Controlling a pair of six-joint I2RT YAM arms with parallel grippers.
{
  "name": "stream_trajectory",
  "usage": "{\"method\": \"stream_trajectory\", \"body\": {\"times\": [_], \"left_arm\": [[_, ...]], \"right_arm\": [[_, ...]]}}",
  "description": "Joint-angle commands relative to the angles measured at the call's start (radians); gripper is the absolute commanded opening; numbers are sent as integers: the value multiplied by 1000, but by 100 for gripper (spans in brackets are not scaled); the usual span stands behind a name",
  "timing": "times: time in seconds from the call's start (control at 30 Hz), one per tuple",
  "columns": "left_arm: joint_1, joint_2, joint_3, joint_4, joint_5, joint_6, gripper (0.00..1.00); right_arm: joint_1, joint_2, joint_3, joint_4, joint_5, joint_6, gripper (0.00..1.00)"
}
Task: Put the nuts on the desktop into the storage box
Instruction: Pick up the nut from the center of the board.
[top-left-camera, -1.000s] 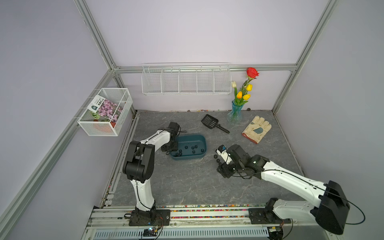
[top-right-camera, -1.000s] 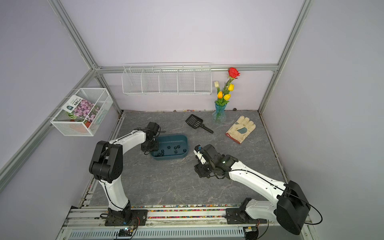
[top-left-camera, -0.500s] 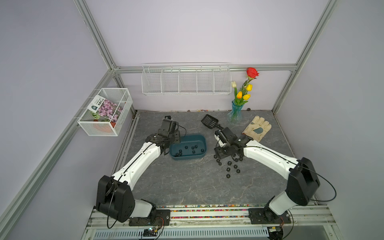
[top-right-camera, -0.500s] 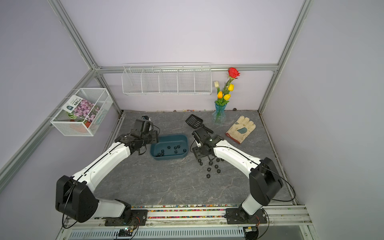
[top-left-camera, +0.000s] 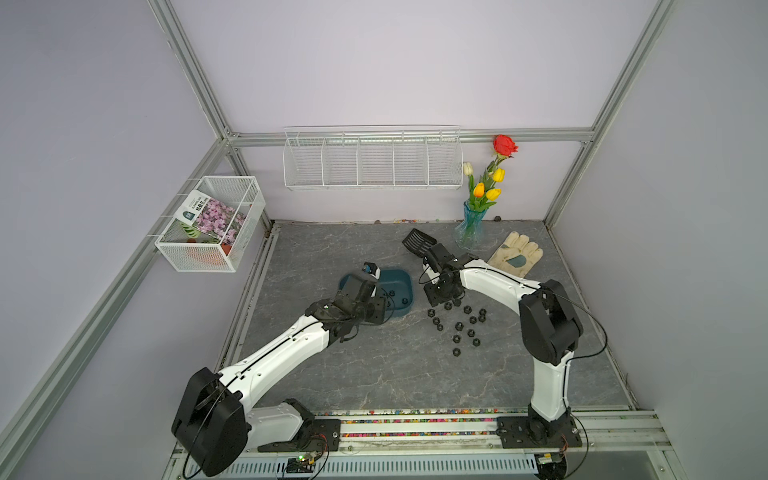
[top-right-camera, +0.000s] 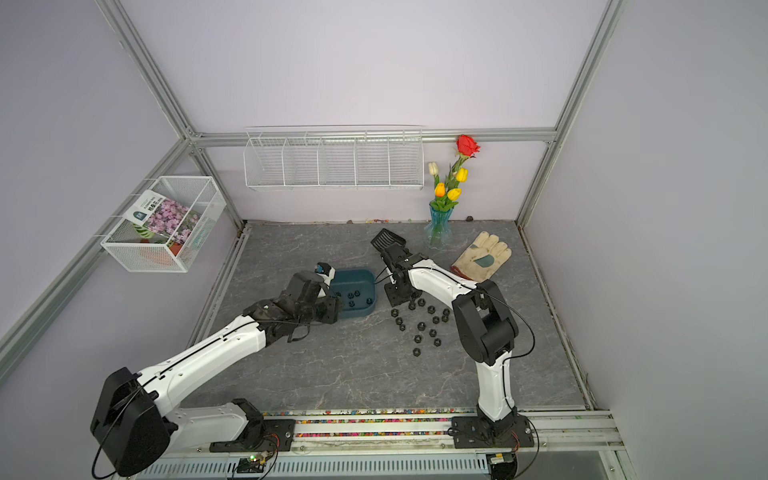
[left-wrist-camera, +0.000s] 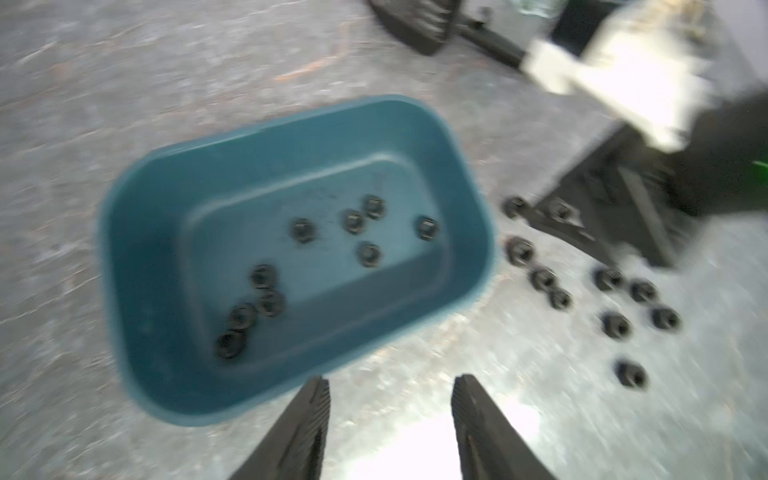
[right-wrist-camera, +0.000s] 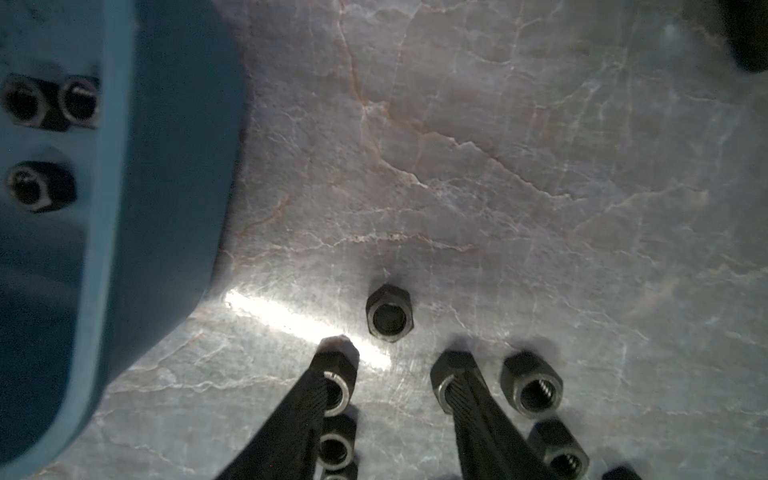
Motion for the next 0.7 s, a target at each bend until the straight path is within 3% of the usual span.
{"method": "stream_trajectory", "body": {"times": [0.0,0.27,0.67], "left_arm": [[-38,-62,-41,83,66,46,53],[-116,-132,-184,221,126,87,54],[-205,-88,-241,298,124,89,54]], "right_arm": [[-12,24,23,-25,-37,-21,51],[-14,59,28,-31,-48,-31,50],[-19,102,55,-31,-33,-34,49]]}}
